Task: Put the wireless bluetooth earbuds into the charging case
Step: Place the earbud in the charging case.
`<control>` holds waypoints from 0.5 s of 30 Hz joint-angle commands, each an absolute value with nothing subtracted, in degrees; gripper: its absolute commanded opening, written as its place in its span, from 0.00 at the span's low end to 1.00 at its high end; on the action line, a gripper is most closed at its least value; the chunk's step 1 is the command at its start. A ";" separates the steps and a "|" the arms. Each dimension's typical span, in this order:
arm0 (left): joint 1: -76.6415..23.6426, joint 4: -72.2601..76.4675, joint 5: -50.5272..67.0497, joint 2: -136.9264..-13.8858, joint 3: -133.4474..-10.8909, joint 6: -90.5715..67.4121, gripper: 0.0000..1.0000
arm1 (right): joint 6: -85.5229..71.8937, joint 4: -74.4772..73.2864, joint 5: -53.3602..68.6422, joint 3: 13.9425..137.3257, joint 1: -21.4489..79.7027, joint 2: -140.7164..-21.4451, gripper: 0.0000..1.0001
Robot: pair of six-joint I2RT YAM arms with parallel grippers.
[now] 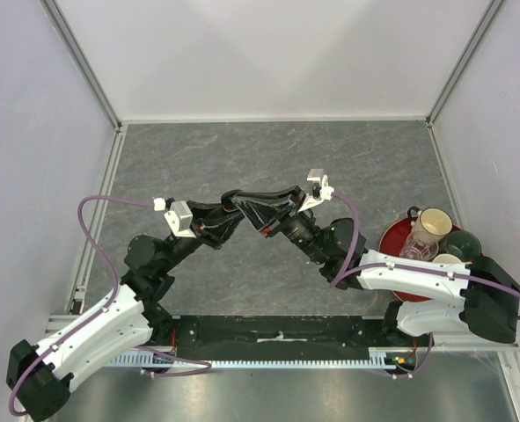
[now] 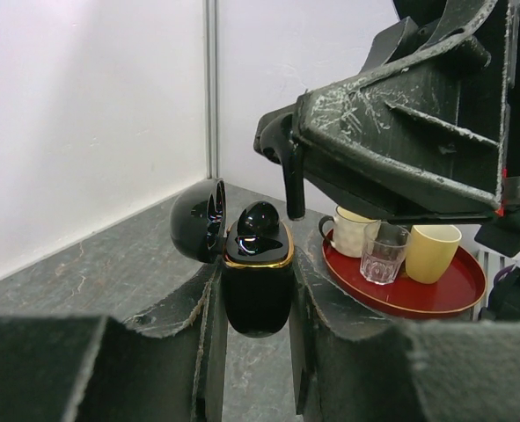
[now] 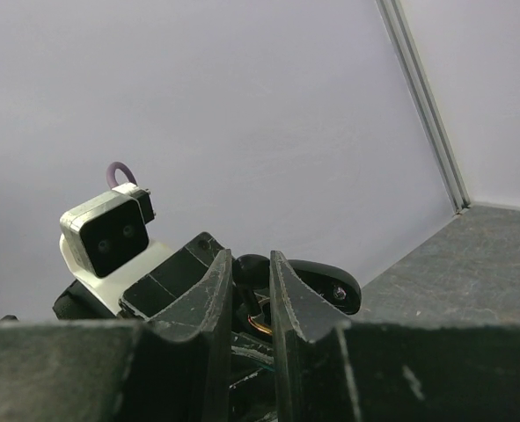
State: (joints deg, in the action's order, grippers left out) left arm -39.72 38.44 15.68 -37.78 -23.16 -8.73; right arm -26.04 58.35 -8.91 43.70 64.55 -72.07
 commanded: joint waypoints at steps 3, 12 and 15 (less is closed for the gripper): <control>-39.73 42.89 17.58 -37.97 -23.38 -10.02 0.02 | -25.31 62.31 -9.40 46.49 64.95 -73.21 0.00; -39.73 43.51 18.02 -38.14 -23.29 -10.11 0.02 | -25.66 62.40 -9.32 46.67 65.13 -74.62 0.00; -39.73 43.51 17.84 -37.88 -23.20 -10.11 0.02 | -25.66 62.40 -9.40 46.67 65.30 -74.88 0.00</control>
